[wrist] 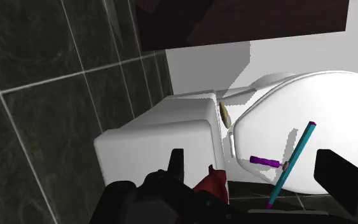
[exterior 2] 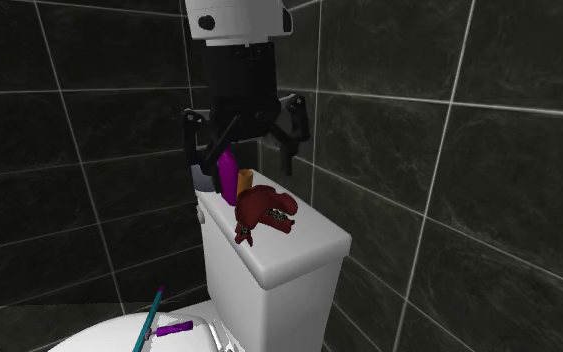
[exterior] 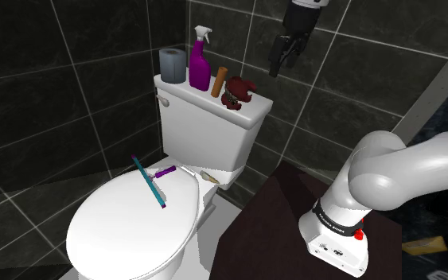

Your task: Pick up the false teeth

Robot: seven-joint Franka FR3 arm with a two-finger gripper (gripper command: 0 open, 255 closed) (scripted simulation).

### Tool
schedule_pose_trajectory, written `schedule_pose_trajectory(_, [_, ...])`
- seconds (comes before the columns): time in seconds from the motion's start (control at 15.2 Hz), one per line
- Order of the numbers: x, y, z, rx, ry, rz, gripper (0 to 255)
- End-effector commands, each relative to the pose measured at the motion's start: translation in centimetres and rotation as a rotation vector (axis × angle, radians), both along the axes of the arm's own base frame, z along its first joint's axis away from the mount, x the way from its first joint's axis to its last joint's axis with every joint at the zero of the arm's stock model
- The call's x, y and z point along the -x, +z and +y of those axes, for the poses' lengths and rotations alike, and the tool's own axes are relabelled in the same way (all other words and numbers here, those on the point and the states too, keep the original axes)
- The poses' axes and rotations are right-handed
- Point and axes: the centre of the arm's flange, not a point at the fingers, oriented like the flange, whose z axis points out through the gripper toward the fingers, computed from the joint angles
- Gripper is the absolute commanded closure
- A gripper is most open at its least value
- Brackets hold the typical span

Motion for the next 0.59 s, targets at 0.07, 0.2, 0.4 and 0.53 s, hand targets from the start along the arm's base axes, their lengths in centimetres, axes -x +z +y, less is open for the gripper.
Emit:
schedule_pose_trajectory(0.07, [-0.4,-1.1,0.0,0.003,-0.03,-0.028,0])
schedule_pose_trajectory(0.2, [-1.3,-3.3,0.1,0.01,-0.091,-0.084,0])
schedule_pose_trajectory(0.4, [-2.9,-6.4,0.0,0.019,-0.181,-0.168,0])
schedule_pose_trajectory(0.53, [-4.1,-8.5,-0.1,0.026,-0.242,-0.224,0])
